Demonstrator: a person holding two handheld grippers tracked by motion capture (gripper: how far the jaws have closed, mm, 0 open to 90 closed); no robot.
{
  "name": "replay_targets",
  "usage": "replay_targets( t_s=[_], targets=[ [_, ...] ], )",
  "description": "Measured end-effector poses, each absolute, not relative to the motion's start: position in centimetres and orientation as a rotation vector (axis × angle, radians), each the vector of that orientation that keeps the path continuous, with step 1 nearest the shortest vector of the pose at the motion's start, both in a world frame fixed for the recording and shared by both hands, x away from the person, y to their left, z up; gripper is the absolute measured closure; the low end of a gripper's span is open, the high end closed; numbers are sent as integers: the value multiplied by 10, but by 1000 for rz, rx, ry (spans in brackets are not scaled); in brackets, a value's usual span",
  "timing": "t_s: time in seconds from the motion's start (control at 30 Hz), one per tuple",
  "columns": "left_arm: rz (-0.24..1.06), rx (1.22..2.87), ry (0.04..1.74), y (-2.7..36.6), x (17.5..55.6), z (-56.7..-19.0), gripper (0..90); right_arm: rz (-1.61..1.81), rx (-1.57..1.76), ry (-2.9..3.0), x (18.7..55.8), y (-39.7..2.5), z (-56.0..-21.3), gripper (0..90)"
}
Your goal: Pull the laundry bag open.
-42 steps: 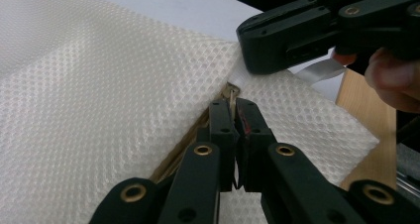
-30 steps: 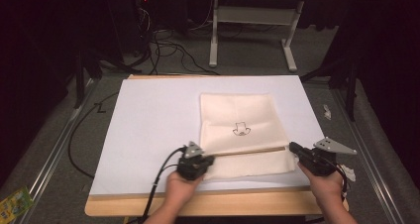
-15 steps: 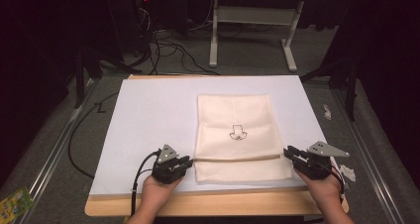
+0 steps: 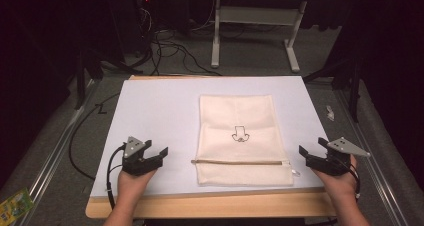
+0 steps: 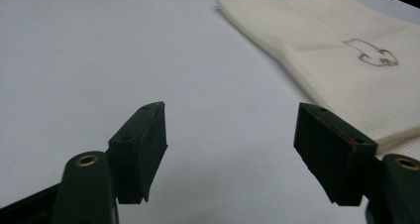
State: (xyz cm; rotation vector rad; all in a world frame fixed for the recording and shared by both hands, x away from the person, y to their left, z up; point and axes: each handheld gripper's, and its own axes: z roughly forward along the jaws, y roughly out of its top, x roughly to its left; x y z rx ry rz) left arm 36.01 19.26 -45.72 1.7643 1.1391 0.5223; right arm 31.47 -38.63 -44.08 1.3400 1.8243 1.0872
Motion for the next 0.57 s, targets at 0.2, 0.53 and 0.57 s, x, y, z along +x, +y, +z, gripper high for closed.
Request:
replay_targets(
  t_s=[0.2, 0.53, 0.57],
  targets=[
    [549, 1773, 1151, 196, 364, -458, 261, 1091, 1374, 1790, 310, -404, -443, 155],
    [633, 1902, 1133, 190, 359, -460, 87, 1086, 1343, 1787, 314, -401, -441, 146],
    [633, 1902, 1133, 190, 359, -460, 50, 1086, 1343, 1787, 314, -401, -441, 146]
  ],
)
